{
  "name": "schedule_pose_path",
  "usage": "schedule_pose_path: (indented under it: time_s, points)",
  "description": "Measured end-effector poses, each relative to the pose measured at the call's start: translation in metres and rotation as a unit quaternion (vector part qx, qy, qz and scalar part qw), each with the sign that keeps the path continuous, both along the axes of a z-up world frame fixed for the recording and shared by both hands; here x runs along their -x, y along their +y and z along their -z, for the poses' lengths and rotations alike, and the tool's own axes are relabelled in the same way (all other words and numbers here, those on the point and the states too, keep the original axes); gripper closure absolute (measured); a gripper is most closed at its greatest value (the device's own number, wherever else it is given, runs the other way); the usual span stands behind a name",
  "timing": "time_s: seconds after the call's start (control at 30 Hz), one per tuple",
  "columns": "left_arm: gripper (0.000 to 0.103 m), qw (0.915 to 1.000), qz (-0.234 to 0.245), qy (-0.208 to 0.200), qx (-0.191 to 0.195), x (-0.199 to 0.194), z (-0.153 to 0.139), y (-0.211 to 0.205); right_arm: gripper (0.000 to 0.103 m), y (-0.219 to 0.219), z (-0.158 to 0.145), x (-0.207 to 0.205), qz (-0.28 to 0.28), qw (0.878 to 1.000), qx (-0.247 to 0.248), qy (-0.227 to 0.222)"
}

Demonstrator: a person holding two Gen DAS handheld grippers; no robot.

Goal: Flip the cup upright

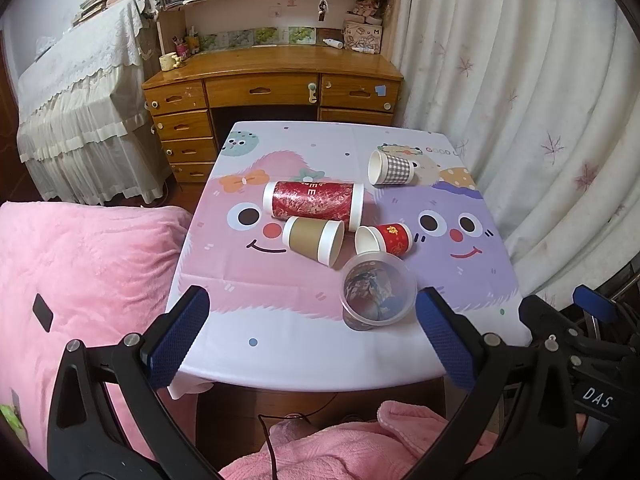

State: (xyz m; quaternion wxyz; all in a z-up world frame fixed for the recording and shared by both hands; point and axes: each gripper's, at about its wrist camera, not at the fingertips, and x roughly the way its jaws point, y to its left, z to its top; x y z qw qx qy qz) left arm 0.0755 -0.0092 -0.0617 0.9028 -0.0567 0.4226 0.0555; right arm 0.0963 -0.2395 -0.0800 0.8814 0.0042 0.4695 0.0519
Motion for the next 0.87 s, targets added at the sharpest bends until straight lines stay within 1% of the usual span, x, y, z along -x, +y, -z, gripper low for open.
schedule_pose_path:
  time_s: [0.53,0.87]
  points:
    - [0.001,1.0000,-0.004,0.003,-0.005,-0.001,-0.001,0.000,0.000,-0.005,0.001,-0.002,0.004,1.000,-0.005,0.005]
    - [0.001,0.9998,-0.011,0.000,-0.016,-0.004,-0.013,-0.004,0.000,-0.005,-0.003,0.000,-0.001,1.000,-0.003,0.003]
